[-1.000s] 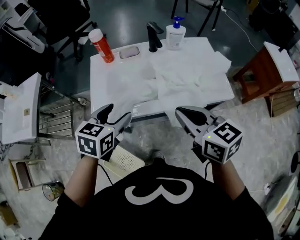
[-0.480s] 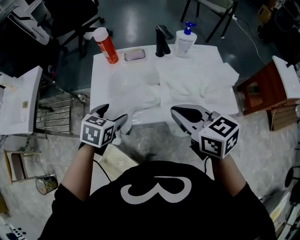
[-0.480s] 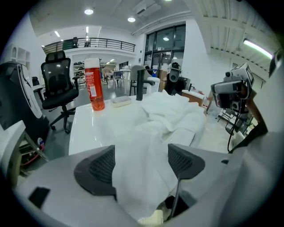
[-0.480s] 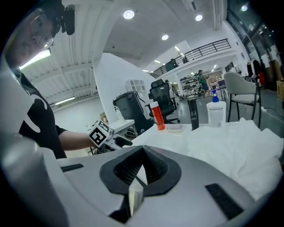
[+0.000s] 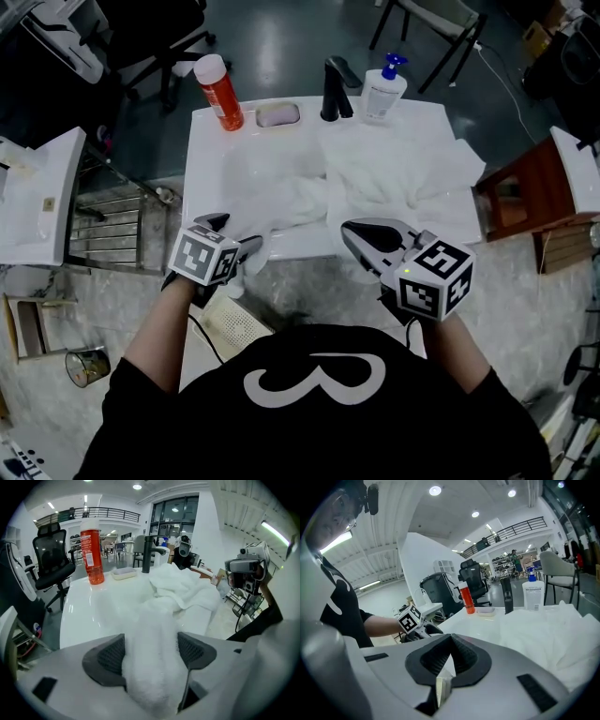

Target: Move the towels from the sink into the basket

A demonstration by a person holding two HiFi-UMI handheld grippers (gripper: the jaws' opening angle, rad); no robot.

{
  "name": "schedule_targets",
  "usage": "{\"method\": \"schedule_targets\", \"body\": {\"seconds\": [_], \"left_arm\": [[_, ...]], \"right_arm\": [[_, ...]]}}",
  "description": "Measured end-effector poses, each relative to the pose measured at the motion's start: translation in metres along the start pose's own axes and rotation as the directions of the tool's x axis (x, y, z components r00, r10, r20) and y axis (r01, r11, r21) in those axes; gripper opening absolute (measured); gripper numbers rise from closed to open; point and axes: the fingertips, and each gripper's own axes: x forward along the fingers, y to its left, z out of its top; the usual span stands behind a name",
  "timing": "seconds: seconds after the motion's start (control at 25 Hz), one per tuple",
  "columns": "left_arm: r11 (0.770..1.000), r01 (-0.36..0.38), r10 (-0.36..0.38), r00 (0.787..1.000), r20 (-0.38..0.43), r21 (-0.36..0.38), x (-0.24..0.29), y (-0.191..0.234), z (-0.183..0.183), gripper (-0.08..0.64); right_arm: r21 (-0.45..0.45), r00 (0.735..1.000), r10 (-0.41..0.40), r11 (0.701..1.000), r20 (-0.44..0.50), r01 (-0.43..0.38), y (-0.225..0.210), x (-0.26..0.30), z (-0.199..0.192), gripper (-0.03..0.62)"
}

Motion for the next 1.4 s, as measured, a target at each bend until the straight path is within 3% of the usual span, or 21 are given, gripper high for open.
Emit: {"method": "schedule_targets", "body": {"seconds": [0.12, 0.2, 0.4, 0.56, 0.72, 0.96, 1.16, 1.4], "left_arm": [[0.999, 0.038, -0.038, 0.999, -0.01, 0.006, 0.001, -0.002, 0.0, 0.332], [0.998, 0.066, -0.066, 0.998, -0.011, 0.014, -0.001, -0.005, 0.0, 0.241], [0.996, 0.086, -0.087, 0.996, 0.008, 0.017, -0.007, -0.003, 0.0, 0.154], [0.997, 0.079, -0.079, 0.995, 0.063, 0.008, -0.015, -0.008, 0.001, 0.116], [0.994, 0.091, -0.081, 0.985, 0.15, -0.061, -0.033, -0.015, 0.0, 0.106], [0.987, 0.134, -0.106, 0.959, 0.262, -0.091, -0.071, -0.034, 0.002, 0.104], [0.976, 0.175, -0.119, 0.924, 0.363, -0.127, -0.115, -0.046, -0.003, 0.104], [0.981, 0.14, -0.063, 0.886, 0.46, -0.135, -0.177, -0.052, -0.01, 0.104]], "right_arm": [[0.003, 1.0, 0.003, 1.0, 0.007, -0.003, -0.002, 0.005, 0.001, 0.003], [0.006, 1.0, 0.003, 1.0, 0.0, -0.003, -0.002, 0.008, 0.001, 0.003], [0.012, 1.0, -0.001, 1.0, -0.012, 0.001, 0.004, 0.014, -0.001, 0.003], [0.033, 1.0, -0.007, 0.999, -0.017, 0.008, 0.013, 0.013, -0.008, 0.003], [0.05, 0.999, -0.013, 0.999, -0.033, 0.015, 0.028, 0.011, -0.016, 0.003], [0.062, 0.999, -0.029, 0.998, -0.029, 0.031, 0.058, 0.012, -0.02, 0.003], [0.064, 0.999, -0.022, 0.998, -0.029, 0.023, 0.093, 0.011, -0.029, 0.003], [0.066, 1.0, -0.005, 0.998, -0.02, 0.007, 0.136, 0.006, -0.039, 0.003]]}}
